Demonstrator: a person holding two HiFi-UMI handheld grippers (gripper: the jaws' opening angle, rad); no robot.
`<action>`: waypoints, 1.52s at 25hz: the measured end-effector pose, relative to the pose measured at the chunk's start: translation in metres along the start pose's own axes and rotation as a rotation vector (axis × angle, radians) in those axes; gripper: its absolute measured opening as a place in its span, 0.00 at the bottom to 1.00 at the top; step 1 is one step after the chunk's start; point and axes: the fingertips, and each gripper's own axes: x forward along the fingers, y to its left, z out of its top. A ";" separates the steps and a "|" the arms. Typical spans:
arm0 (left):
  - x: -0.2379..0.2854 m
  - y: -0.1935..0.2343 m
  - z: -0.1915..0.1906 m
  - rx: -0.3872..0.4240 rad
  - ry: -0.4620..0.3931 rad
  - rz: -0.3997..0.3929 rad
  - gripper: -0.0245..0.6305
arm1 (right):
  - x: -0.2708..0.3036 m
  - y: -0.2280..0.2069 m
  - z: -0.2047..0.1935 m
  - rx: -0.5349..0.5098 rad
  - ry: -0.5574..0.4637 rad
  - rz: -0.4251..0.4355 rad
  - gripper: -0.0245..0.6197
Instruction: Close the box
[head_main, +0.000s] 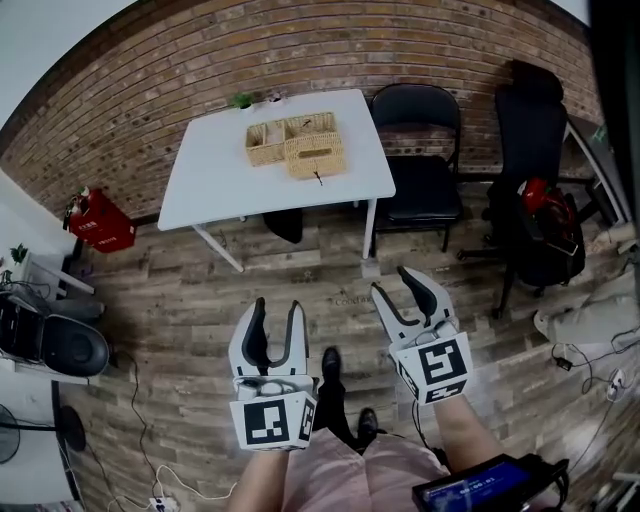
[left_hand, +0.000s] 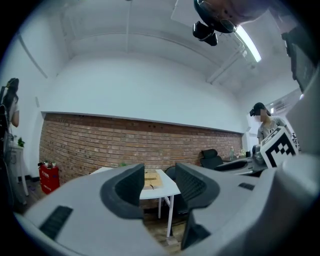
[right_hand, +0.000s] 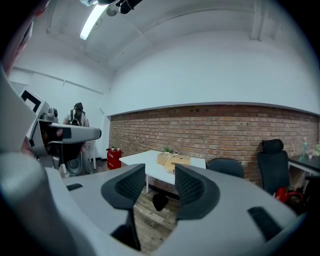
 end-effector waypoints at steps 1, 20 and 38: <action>0.014 0.006 -0.004 -0.003 0.004 -0.009 0.33 | 0.014 -0.005 -0.001 0.002 0.007 -0.008 0.33; 0.214 0.115 0.020 -0.009 -0.058 -0.084 0.32 | 0.212 -0.068 0.063 -0.043 -0.009 -0.103 0.29; 0.295 0.113 -0.035 -0.017 0.060 -0.125 0.32 | 0.274 -0.127 0.028 0.015 0.061 -0.120 0.27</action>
